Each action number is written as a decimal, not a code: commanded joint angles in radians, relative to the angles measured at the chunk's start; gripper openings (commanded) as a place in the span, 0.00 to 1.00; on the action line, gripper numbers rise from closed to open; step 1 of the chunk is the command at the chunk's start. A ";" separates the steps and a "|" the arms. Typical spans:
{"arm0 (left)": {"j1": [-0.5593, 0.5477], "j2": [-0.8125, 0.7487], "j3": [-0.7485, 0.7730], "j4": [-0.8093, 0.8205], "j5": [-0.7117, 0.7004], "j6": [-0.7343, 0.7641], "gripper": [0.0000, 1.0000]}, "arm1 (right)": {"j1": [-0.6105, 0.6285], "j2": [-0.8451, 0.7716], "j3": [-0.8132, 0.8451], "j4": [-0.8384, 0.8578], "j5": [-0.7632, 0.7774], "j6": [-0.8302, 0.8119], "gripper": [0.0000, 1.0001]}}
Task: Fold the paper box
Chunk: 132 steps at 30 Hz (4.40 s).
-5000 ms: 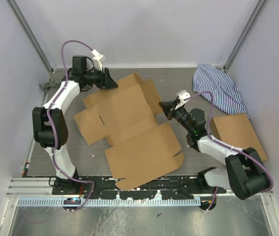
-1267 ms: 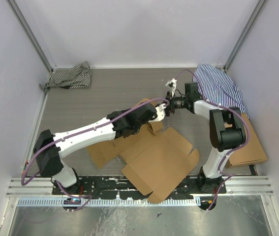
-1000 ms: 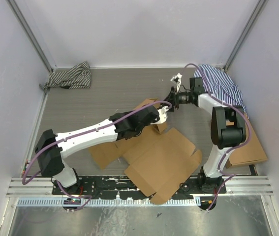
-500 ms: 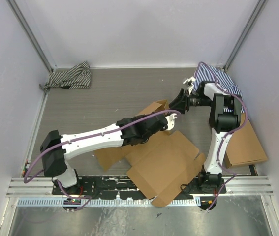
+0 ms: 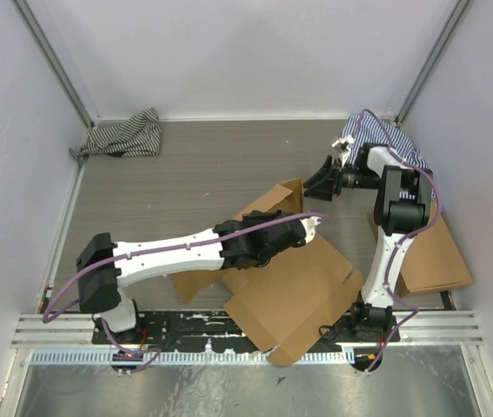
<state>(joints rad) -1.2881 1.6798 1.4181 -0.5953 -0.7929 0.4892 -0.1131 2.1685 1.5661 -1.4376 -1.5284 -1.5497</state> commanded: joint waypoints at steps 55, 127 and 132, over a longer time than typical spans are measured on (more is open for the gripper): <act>0.135 -0.010 -0.087 0.348 -0.083 0.273 0.00 | -0.038 0.000 0.082 -0.029 -0.092 0.093 1.00; 0.475 0.172 0.105 0.512 0.210 0.329 0.00 | 0.142 0.446 0.440 2.436 0.245 2.151 0.79; 0.487 0.188 0.115 0.507 0.218 0.319 0.00 | 0.145 0.456 0.413 2.573 0.198 2.260 0.78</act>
<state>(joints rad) -0.8093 1.8496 1.4906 -0.0830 -0.5953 0.8310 0.0353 2.6389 1.9652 0.9771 -1.2766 0.6285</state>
